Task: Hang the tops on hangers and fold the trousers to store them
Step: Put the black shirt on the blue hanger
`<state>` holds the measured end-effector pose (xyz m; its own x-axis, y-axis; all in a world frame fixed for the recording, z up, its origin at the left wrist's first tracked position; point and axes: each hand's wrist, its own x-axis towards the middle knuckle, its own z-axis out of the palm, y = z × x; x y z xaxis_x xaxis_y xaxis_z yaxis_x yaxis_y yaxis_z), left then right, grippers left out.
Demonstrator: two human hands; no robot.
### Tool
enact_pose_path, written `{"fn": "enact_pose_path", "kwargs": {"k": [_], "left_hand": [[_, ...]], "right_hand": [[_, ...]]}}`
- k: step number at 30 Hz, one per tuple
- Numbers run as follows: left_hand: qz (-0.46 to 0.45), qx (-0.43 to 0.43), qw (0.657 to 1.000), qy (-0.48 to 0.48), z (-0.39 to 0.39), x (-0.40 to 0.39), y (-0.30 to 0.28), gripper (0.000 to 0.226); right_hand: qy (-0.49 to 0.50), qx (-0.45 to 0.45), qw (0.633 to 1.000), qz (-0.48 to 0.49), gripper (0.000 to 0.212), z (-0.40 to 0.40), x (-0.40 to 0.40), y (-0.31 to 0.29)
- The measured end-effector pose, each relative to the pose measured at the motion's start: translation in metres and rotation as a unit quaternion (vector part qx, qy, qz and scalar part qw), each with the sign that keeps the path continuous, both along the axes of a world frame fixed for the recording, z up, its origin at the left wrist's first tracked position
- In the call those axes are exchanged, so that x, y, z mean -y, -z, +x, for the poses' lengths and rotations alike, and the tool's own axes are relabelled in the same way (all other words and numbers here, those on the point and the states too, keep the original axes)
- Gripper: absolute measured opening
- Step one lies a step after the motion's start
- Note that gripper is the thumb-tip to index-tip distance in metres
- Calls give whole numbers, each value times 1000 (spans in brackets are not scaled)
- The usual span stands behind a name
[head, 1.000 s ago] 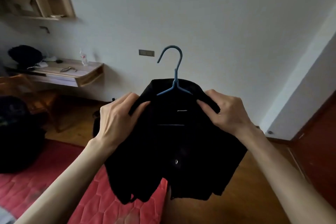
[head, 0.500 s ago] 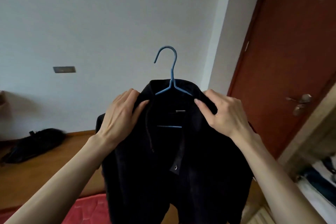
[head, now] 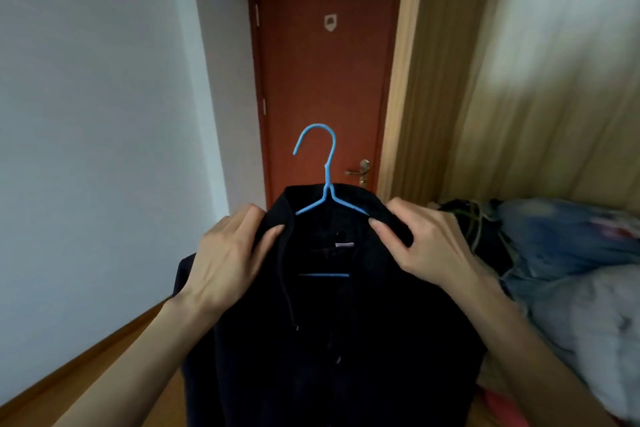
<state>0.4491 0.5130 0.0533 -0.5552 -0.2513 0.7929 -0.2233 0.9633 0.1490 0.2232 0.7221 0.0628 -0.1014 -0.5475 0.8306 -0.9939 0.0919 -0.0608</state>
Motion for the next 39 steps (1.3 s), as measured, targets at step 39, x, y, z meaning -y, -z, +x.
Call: {"fn": "enact_pose_path", "kwargs": {"k": [39], "left_hand": [[36, -31, 963, 266, -488, -150, -318, 50]], "right_hand": [[476, 42, 878, -21, 26, -206, -190, -352]]}}
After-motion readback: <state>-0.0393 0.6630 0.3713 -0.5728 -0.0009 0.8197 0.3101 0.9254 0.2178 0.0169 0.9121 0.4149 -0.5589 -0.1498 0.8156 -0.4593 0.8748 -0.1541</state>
